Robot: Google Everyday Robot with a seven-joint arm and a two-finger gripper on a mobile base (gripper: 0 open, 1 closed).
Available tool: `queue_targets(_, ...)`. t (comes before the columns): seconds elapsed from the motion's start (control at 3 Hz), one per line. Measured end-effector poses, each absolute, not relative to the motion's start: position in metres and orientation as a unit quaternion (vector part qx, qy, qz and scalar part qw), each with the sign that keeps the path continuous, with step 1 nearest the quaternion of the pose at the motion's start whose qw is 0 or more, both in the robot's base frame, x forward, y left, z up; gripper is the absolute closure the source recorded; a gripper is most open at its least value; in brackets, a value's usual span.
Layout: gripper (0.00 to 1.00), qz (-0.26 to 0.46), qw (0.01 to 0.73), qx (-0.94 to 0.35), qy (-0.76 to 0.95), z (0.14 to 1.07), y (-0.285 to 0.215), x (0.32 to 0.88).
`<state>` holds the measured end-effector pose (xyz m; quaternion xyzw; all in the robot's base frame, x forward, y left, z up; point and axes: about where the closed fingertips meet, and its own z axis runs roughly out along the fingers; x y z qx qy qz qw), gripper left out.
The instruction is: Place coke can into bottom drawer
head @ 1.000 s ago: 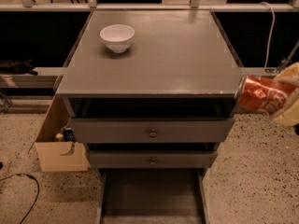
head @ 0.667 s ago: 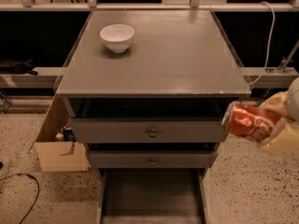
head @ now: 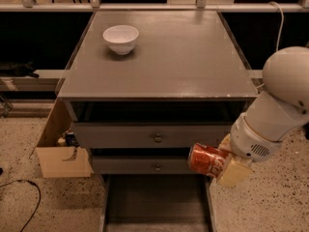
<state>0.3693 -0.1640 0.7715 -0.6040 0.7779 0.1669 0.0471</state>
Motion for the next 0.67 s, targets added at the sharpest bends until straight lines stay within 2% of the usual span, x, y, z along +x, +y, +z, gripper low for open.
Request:
queue_targets(0.33,1.00,0.169,0.018,-0.589,0.790,0.7469,-0.1440,0.4203)
queue_targets(0.67,1.00,0.169,0.018,-0.589,0.790,0.7469,-0.1440,0.4203)
